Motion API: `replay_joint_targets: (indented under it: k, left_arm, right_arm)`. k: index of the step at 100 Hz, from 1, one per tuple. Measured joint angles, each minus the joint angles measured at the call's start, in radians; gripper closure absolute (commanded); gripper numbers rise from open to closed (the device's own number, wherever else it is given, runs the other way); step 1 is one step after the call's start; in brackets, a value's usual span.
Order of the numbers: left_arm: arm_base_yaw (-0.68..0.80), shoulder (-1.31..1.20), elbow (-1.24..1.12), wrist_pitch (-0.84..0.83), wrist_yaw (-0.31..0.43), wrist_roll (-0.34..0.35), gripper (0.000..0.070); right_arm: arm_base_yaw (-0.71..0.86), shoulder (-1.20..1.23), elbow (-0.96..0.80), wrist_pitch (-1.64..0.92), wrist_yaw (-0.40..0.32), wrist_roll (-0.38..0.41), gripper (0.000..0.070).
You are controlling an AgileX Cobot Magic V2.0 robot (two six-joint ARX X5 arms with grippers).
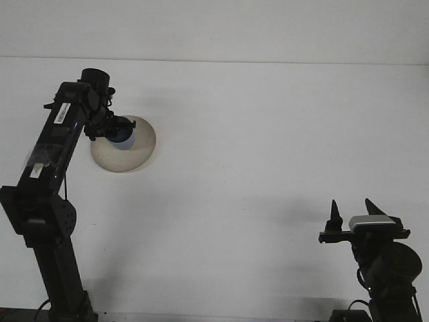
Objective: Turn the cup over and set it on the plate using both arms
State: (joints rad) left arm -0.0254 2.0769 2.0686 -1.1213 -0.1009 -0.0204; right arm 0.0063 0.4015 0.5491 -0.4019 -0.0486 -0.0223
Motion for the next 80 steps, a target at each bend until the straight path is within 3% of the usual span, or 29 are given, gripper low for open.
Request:
replay_joint_targets:
  k: [48, 65, 72, 80]
  left_arm:
    - [0.032, 0.031, 0.000, 0.006, 0.029, 0.000, 0.0690]
    - [0.046, 0.059, 0.000, 0.006, 0.082, 0.000, 0.0678]
    - [0.050, 0.061, 0.000, 0.006, 0.084, 0.000, 0.0583]
    - [0.051, 0.062, 0.000, 0.009, 0.085, -0.001, 0.0381]
  right_arm:
    - [0.000, 0.000, 0.000, 0.005, 0.026, -0.012, 0.0185]
    - [0.000, 0.000, 0.000, 0.005, 0.027, -0.017, 0.0185]
    - [0.000, 0.000, 0.000, 0.005, 0.027, -0.019, 0.0185]
    - [0.000, 0.000, 0.000, 0.005, 0.027, -0.019, 0.0185]
